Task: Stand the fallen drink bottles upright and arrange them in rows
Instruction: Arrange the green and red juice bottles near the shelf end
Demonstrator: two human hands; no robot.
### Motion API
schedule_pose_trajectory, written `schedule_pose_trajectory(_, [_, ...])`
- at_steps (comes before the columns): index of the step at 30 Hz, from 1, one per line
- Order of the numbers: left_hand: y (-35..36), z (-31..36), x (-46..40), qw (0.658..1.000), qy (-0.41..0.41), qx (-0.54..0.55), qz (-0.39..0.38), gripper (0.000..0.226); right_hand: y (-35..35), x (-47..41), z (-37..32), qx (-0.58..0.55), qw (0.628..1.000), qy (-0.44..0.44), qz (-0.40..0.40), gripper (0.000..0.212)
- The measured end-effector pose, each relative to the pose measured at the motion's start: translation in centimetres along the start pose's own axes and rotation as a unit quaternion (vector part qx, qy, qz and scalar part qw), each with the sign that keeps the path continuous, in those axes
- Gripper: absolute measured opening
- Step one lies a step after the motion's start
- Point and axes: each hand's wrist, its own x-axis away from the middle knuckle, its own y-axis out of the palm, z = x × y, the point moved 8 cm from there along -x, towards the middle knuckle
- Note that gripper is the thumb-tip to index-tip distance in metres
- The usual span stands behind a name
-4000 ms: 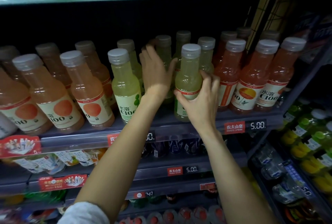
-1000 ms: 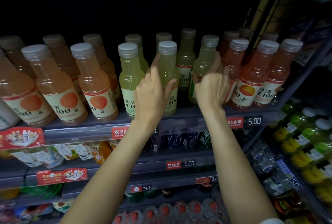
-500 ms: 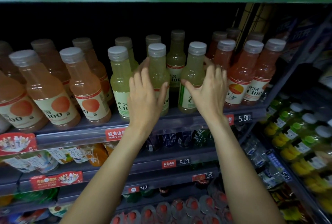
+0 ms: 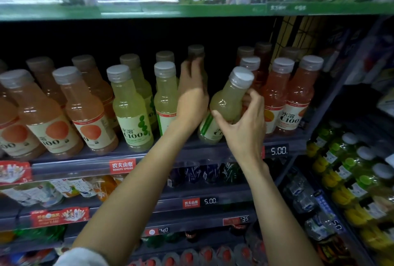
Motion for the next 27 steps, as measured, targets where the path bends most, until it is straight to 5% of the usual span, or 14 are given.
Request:
schedule_pose_trajectory(7, [3.3, -0.5, -3.6, 0.967, -0.012, -0.239, -0.084, 0.056, -0.1, 0.0, -0.1, -0.002, 1.000, -0.004, -0.003, 0.077])
schedule_pose_trajectory(11, [2.7, -0.2, -3.7, 0.956, 0.047, -0.287, -0.040, 0.052, -0.1, 0.0, 0.1, -0.001, 1.000, -0.004, -0.001, 0.077])
schedule_pose_trajectory(17, [2.2, -0.3, -3.0, 0.983, -0.036, -0.147, -0.103, 0.044, 0.0, -0.2, 0.0, 0.004, 1.000, -0.012, 0.008, 0.076])
schedule_pose_trajectory(27, [2.0, -1.0, -2.9, 0.980, -0.069, -0.153, -0.103, 0.046, 0.6, -0.5, -0.7, 0.019, 0.999, -0.031, 0.009, 0.075])
